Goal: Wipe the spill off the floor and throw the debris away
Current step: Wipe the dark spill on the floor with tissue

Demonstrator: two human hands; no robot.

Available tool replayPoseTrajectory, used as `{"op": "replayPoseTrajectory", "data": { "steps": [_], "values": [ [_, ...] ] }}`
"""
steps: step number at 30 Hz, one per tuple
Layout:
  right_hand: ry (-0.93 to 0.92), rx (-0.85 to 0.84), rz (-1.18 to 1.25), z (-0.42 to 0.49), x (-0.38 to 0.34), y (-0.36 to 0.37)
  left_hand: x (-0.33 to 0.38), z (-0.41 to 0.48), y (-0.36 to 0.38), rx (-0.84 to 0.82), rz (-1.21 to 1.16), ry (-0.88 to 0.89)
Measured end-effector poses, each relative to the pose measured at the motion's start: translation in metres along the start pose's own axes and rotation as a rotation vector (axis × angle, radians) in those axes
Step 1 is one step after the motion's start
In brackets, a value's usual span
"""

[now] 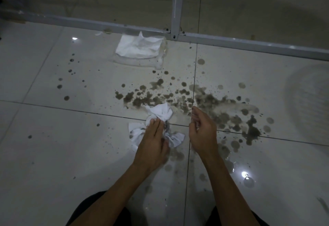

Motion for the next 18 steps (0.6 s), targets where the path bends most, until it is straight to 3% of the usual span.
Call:
{"op": "replayPoseTrajectory", "data": {
  "steps": [2,6,18],
  "values": [
    [-0.003,0.008,-0.001,0.001,0.001,0.000,0.004,0.000,0.000,0.065,-0.019,-0.119],
    [-0.023,0.024,0.021,0.001,-0.001,-0.003,0.009,0.001,0.020,-0.003,0.043,-0.268],
    [0.007,0.033,0.041,0.002,0.003,-0.007,0.008,0.015,0.025,-0.142,0.154,0.029]
  ]
}}
Point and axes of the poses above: each hand's wrist, its own z-axis towards the middle knuckle, its own y-axis out of the palm, x = y × z, the point moved 6 cm from there along z, towards the middle knuckle, and after that the axes turned 2 degrees about -y, right-handed, at the moved point
